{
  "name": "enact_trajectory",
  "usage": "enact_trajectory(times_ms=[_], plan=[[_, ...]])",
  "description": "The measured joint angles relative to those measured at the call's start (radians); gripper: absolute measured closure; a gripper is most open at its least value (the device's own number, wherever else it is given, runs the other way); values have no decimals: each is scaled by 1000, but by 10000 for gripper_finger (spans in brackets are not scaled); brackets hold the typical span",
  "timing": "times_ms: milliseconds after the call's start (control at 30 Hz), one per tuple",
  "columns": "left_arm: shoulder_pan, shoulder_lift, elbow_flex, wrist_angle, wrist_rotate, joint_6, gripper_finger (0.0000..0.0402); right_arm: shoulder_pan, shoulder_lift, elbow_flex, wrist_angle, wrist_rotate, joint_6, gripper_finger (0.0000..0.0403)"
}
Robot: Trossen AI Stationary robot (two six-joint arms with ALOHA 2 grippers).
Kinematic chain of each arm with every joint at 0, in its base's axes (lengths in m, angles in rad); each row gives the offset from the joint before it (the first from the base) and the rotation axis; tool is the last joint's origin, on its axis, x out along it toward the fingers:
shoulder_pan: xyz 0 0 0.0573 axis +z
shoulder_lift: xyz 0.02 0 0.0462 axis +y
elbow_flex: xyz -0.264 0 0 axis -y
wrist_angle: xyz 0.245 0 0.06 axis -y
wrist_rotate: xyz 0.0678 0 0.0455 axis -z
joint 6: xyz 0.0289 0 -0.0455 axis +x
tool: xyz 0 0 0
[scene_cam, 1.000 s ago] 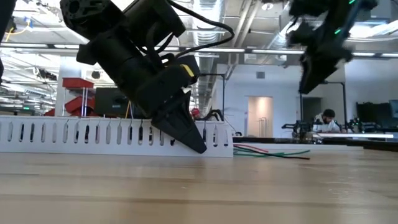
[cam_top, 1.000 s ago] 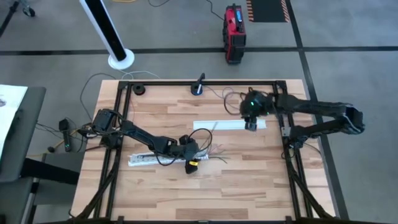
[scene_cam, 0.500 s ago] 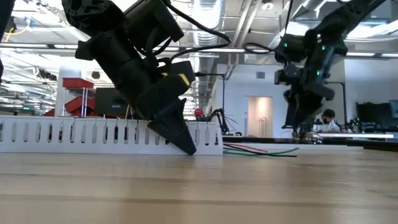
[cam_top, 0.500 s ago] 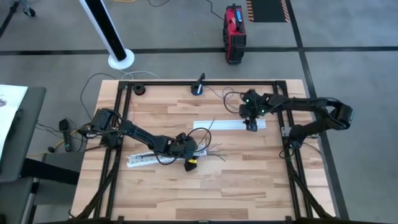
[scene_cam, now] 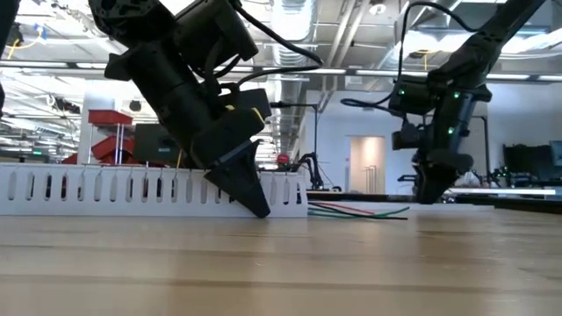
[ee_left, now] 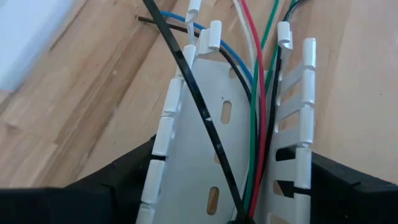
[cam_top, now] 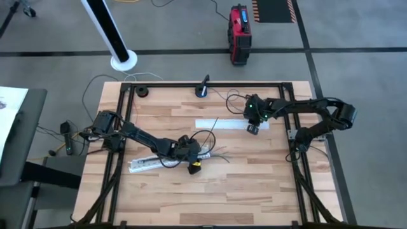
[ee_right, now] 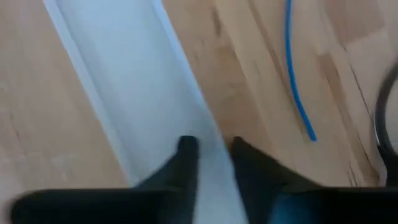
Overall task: Ziptie cables
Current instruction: Close the white cable duct
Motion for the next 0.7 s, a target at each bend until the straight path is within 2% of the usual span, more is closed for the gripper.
enact_trajectory(times_ms=[67,100,200,267,333,433,700], plan=[[0,1,9,53,-2,22,112,16,-8,-1,-7,4,54,379],[0,2,13,64,-3,17,112,24,-13,-2,-7,-1,88,388],[0,7,46,73,-49,-106,112,47,-37,-6,-1,-15,213,397],[8,4,64,42,-44,-159,112,58,-72,-6,21,-76,278,400],[17,-5,74,21,-17,-169,112,66,-110,-5,53,-132,338,402],[20,-25,84,-6,10,-152,112,78,-168,-5,69,-162,423,403],[19,-93,88,-193,-26,-158,112,116,-346,-5,102,-188,653,403]])
